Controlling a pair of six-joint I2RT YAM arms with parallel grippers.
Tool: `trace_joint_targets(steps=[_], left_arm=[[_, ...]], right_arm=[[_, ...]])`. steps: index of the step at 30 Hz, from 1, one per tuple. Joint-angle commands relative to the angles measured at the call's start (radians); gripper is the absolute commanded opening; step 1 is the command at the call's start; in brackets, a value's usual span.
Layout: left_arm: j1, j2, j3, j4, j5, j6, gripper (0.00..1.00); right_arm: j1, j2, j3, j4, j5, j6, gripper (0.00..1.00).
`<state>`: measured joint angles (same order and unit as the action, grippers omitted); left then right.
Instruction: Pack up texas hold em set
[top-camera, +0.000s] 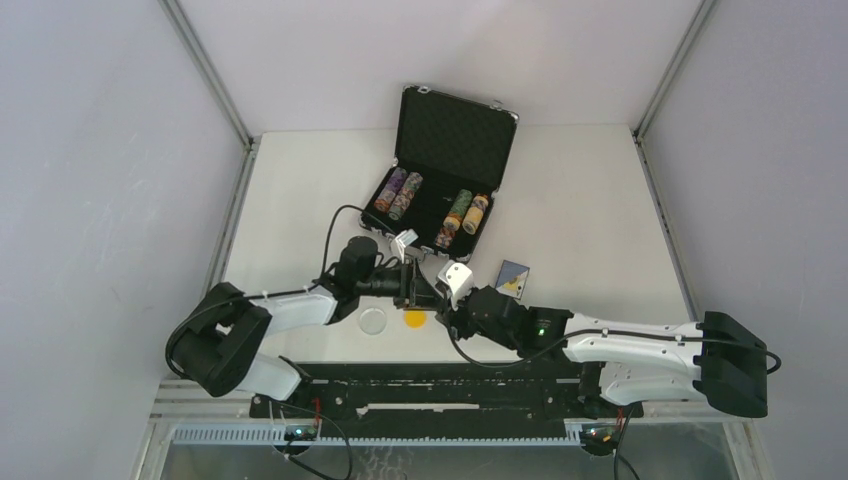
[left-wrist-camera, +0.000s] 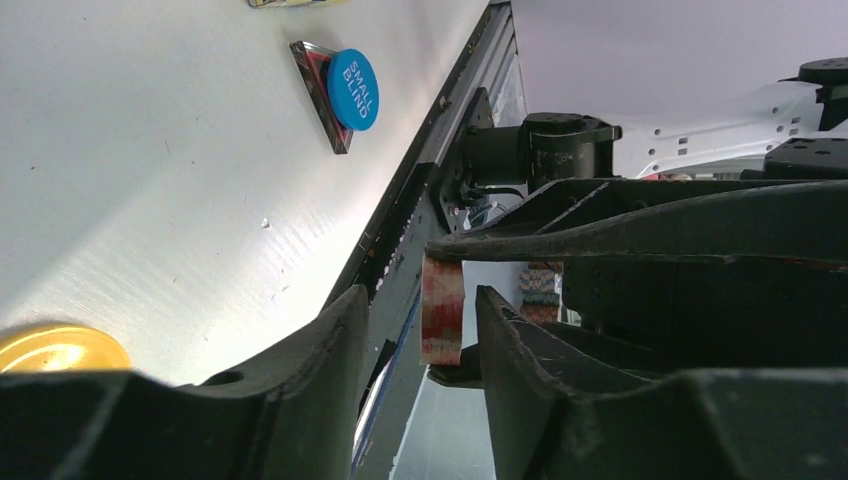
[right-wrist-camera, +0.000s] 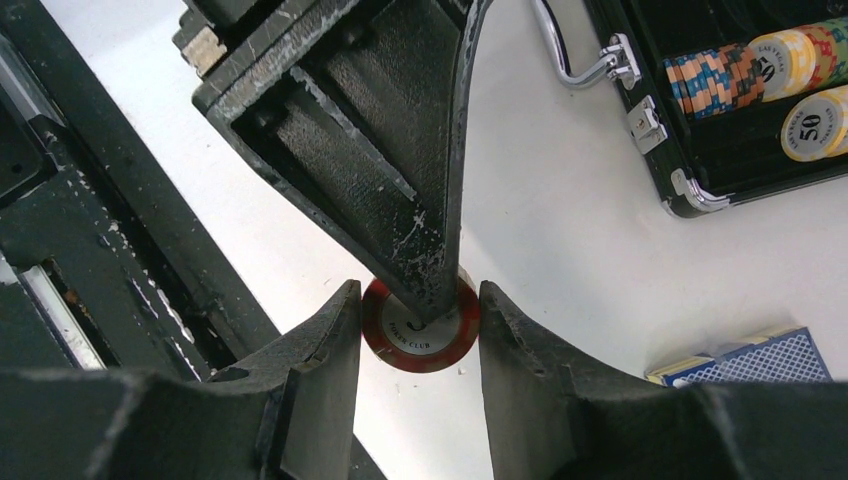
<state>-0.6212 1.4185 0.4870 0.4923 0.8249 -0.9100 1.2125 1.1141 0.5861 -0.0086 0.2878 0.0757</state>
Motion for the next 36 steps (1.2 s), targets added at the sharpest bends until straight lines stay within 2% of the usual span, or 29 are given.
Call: trace_joint_targets(steps=[1,7,13,16,19,23,26,33,36], left_arm=[[-0.012,0.005,0.057,0.036,0.039,0.003,0.47],[-0.021,0.018,0.061,0.029,0.046,0.014,0.34],[-0.025,0.013,0.064,0.03,0.046,0.033,0.11],[-0.025,0.001,0.062,0.022,0.027,0.05,0.01],[-0.025,-0.015,0.067,-0.002,0.011,0.077,0.0],[-0.025,-0.047,0.069,-0.009,0.005,0.105,0.0],[-0.025,-0.094,0.06,-0.011,-0.004,0.141,0.0],[-0.032,-0.313,-0.019,0.035,-0.023,0.272,0.0],[-0.052,-0.416,-0.058,0.052,-0.041,0.336,0.0]], right_arm=[[0.009,0.002,0.04,0.07,0.031,-0.016,0.32],[0.003,0.015,0.04,0.081,0.033,-0.017,0.32],[-0.005,0.006,0.041,0.071,0.03,-0.012,0.33],[-0.01,-0.01,0.04,0.058,0.021,-0.012,0.41],[-0.026,-0.044,0.035,0.044,-0.029,-0.014,0.58],[-0.089,-0.127,0.023,0.036,-0.211,0.002,0.77],[-0.177,-0.192,0.006,0.049,-0.429,0.029,0.8],[-0.445,-0.219,-0.053,0.195,-0.988,0.144,0.6],[-0.502,-0.19,-0.069,0.266,-1.126,0.184,0.52]])
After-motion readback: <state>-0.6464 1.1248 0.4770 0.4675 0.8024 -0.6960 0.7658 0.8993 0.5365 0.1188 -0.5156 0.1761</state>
